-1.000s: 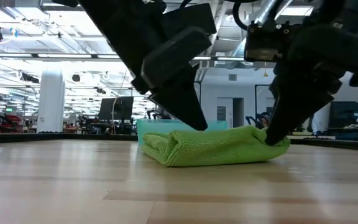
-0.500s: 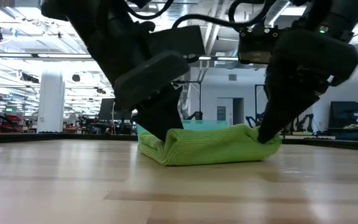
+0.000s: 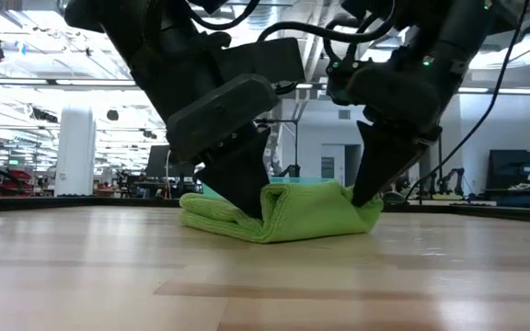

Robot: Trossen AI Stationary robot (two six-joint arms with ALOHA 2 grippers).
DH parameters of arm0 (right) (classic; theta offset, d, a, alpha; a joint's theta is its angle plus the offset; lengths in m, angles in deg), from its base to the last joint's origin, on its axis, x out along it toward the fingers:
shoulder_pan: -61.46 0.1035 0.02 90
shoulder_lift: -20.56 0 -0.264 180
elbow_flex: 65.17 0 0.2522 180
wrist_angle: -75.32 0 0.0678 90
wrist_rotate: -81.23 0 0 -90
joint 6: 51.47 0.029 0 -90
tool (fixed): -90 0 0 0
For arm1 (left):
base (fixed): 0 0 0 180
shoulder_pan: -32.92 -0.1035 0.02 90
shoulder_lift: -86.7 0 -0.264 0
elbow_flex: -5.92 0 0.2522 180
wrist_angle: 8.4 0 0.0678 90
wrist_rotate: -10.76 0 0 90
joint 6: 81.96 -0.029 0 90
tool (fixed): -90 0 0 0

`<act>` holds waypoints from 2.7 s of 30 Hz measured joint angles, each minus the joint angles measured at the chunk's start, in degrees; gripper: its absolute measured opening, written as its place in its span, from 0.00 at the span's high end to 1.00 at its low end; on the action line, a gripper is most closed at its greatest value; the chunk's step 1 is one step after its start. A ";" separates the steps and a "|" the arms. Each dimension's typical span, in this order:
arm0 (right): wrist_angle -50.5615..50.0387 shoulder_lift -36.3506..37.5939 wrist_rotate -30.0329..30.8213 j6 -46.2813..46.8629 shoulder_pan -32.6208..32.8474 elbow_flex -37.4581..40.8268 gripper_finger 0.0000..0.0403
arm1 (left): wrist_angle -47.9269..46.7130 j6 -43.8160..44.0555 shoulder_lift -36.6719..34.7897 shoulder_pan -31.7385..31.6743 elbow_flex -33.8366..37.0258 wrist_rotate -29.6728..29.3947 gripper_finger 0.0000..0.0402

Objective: Roll microfiber towels into tight, uniform cylinder then place into a basket
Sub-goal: Roll the green microfiber cloth

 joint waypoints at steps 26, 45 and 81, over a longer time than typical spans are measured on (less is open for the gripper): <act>0.86 -0.15 -0.72 -2.04 -6.27 1.00 0.97 | -0.09 -2.65 0.00 5.12 -0.02 -13.58 0.95; 0.96 -0.15 -1.29 -1.98 -6.29 1.02 0.96 | 9.68 -13.26 -0.12 8.99 -1.70 -21.13 0.95; 1.30 -0.15 -6.54 -3.54 -6.29 1.06 0.95 | -2.16 -3.32 -0.11 -0.45 0.85 -9.99 0.95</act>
